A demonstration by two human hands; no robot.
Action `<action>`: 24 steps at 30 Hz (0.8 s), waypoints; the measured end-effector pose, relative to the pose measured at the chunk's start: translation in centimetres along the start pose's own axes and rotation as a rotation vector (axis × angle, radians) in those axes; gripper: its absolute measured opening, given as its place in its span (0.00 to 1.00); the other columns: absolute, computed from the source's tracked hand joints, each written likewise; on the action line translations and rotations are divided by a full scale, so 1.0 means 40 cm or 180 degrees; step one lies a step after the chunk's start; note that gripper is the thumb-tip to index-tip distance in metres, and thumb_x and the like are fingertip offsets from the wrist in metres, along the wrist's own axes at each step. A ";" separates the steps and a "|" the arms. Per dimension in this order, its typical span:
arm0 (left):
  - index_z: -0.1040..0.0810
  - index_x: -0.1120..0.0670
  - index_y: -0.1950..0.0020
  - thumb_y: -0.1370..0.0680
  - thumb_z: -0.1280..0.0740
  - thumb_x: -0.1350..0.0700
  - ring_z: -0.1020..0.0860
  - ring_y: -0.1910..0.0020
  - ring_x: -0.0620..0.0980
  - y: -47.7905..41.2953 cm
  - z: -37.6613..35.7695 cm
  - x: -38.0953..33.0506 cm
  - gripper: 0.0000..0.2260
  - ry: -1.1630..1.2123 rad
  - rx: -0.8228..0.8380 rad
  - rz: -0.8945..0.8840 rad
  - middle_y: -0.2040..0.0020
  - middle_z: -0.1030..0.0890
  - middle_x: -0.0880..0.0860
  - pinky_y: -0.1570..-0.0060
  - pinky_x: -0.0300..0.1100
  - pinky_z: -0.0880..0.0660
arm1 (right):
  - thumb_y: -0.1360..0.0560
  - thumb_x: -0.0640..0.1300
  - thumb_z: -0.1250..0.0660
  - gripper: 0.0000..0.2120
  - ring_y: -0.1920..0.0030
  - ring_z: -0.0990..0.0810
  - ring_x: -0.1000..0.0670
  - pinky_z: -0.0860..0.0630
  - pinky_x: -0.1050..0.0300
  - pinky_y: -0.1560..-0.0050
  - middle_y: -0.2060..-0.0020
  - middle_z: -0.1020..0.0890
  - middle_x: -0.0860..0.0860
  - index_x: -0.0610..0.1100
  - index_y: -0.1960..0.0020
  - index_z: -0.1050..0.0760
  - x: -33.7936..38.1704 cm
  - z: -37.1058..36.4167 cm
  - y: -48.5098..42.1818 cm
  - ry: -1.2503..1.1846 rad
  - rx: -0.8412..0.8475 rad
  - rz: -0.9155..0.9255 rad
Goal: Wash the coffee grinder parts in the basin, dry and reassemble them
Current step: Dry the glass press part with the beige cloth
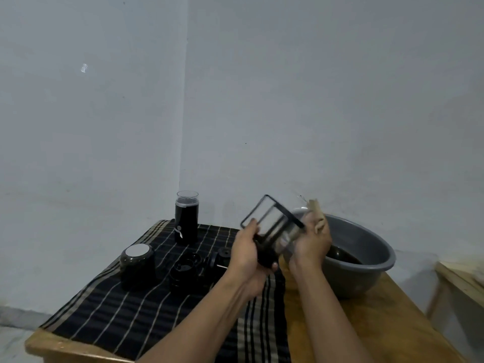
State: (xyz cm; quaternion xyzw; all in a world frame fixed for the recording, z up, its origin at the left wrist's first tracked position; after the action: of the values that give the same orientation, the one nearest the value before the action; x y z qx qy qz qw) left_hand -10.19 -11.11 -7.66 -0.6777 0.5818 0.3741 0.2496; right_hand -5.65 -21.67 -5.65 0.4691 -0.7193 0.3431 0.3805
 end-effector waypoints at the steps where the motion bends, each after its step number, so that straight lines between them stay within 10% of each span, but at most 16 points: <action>1: 0.27 0.54 0.44 0.16 0.38 0.45 0.20 0.66 0.53 0.011 -0.021 0.000 0.13 -0.0039 0.0172 0.0114 0.57 0.18 0.58 0.73 0.41 0.30 | 0.19 0.58 0.37 0.13 0.47 0.16 0.44 0.19 0.49 0.52 0.40 0.17 0.42 0.53 0.41 0.20 -0.014 -0.004 -0.002 -0.0429 0.0091 -0.0651; 4: 0.23 0.55 0.45 0.17 0.40 0.39 0.18 0.64 0.55 0.008 -0.048 -0.003 0.19 -0.0122 0.0439 0.0673 0.54 0.15 0.58 0.73 0.41 0.29 | 0.25 0.71 0.40 0.32 0.53 0.14 0.40 0.20 0.48 0.50 0.54 0.12 0.42 0.44 0.44 0.17 -0.025 0.005 0.007 -0.0523 0.0333 -0.1212; 8: 0.20 0.59 0.48 0.19 0.40 0.41 0.20 0.68 0.55 -0.018 0.003 -0.019 0.21 -0.0288 0.0701 0.1358 0.60 0.16 0.59 0.75 0.37 0.28 | 0.25 0.74 0.46 0.38 0.43 0.17 0.38 0.23 0.41 0.37 0.44 0.15 0.39 0.44 0.39 0.18 0.016 0.029 -0.010 -0.0734 0.0902 -0.1122; 11: 0.21 0.59 0.51 0.21 0.38 0.45 0.22 0.69 0.55 -0.034 0.038 -0.014 0.17 -0.0649 0.0532 0.1304 0.63 0.18 0.58 0.77 0.38 0.30 | 0.22 0.71 0.48 0.37 0.54 0.15 0.43 0.20 0.49 0.52 0.48 0.14 0.40 0.42 0.40 0.18 0.034 0.035 -0.007 -0.0254 0.1367 -0.1043; 13: 0.23 0.55 0.51 0.20 0.37 0.45 0.22 0.68 0.56 -0.060 0.056 -0.018 0.14 -0.0557 0.0035 0.0844 0.63 0.18 0.57 0.74 0.40 0.30 | 0.22 0.71 0.50 0.35 0.60 0.18 0.45 0.22 0.53 0.63 0.51 0.16 0.40 0.45 0.36 0.21 0.025 0.040 -0.008 0.0151 0.1205 -0.0782; 17: 0.27 0.55 0.50 0.17 0.38 0.46 0.24 0.62 0.54 -0.095 0.093 -0.062 0.12 -0.0671 -0.0932 -0.0342 0.60 0.22 0.55 0.64 0.46 0.29 | 0.20 0.67 0.46 0.27 0.52 0.15 0.46 0.18 0.47 0.47 0.52 0.15 0.43 0.46 0.48 0.21 0.020 0.032 0.048 0.0562 0.0655 -0.0396; 21: 0.28 0.52 0.50 0.18 0.34 0.48 0.26 0.61 0.48 -0.081 0.111 -0.092 0.09 -0.1631 -0.0751 -0.1927 0.54 0.23 0.57 0.60 0.41 0.30 | 0.20 0.63 0.44 0.23 0.61 0.20 0.47 0.22 0.53 0.58 0.63 0.21 0.45 0.46 0.57 0.22 0.086 0.020 0.099 0.0880 0.0010 0.0949; 24: 0.27 0.50 0.48 0.23 0.31 0.52 0.25 0.54 0.44 -0.061 0.108 -0.103 0.07 -0.2632 -0.0389 -0.2899 0.48 0.26 0.51 0.57 0.37 0.29 | 0.20 0.60 0.45 0.16 0.54 0.22 0.60 0.25 0.61 0.53 0.53 0.21 0.54 0.52 0.47 0.24 0.129 -0.003 0.081 0.1402 0.0425 0.1929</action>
State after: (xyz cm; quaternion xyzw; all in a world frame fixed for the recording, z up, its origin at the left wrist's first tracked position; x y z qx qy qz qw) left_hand -8.94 -4.81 -7.21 -0.6700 0.0668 0.4943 0.5498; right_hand -10.06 -22.65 -1.56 0.1738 -0.7025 0.5788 0.3758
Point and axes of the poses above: each hand's wrist, its own y-axis away from the middle knuckle, its own z-axis out of the back of the hand, x = y × z, the point moved 4 cm from there along -y, towards the middle knuckle
